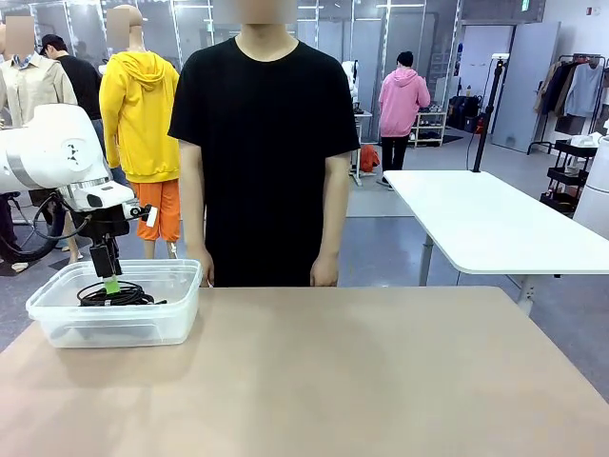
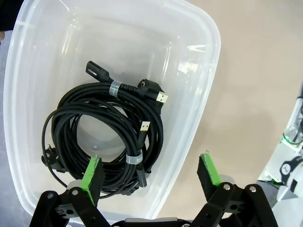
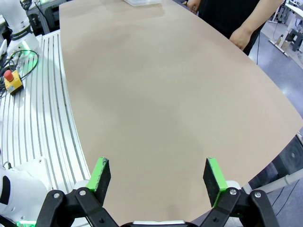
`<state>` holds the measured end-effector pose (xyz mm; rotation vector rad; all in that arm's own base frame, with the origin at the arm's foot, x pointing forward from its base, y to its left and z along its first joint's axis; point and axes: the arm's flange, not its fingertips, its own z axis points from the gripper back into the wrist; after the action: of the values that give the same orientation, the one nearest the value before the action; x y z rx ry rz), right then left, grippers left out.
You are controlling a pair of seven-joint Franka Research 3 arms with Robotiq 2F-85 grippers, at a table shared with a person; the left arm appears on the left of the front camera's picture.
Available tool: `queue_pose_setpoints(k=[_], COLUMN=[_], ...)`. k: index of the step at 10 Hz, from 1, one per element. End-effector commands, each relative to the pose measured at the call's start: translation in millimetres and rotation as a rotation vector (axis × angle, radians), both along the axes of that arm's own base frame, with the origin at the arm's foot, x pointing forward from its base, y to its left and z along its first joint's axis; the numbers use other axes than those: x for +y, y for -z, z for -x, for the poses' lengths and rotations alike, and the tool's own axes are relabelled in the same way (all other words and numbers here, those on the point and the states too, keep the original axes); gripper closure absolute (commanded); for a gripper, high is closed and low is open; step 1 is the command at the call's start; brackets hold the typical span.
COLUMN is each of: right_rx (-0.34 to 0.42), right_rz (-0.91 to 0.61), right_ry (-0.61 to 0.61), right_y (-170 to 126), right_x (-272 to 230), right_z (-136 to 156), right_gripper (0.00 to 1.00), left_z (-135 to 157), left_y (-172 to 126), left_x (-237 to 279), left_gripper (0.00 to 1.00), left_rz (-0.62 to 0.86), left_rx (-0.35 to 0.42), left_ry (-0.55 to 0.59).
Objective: Organize and store the cables.
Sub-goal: Place the USB Extension Cable into the Organizing box.
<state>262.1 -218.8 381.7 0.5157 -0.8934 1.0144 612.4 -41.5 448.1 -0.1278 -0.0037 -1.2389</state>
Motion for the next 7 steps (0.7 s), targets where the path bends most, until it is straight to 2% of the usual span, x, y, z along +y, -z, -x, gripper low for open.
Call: queue_pose_setpoints(k=[1, 7], right_rx=[-0.016, -0.016], right_rz=[-0.01, -0.01], right_ry=[-0.004, -0.004], right_y=[-1.0, -1.0], right_x=[-1.7, -1.7], right_z=[-1.2, -1.2], right_gripper=[0.0, 0.0], left_z=[-3.7, -3.7], left_y=[-2.6, -2.6], left_x=[1.8, 1.8], left_gripper=[0.0, 0.0], left_rz=[0.007, 0.007], left_rx=[0.006, 0.006], left_ry=[0.018, 0.018])
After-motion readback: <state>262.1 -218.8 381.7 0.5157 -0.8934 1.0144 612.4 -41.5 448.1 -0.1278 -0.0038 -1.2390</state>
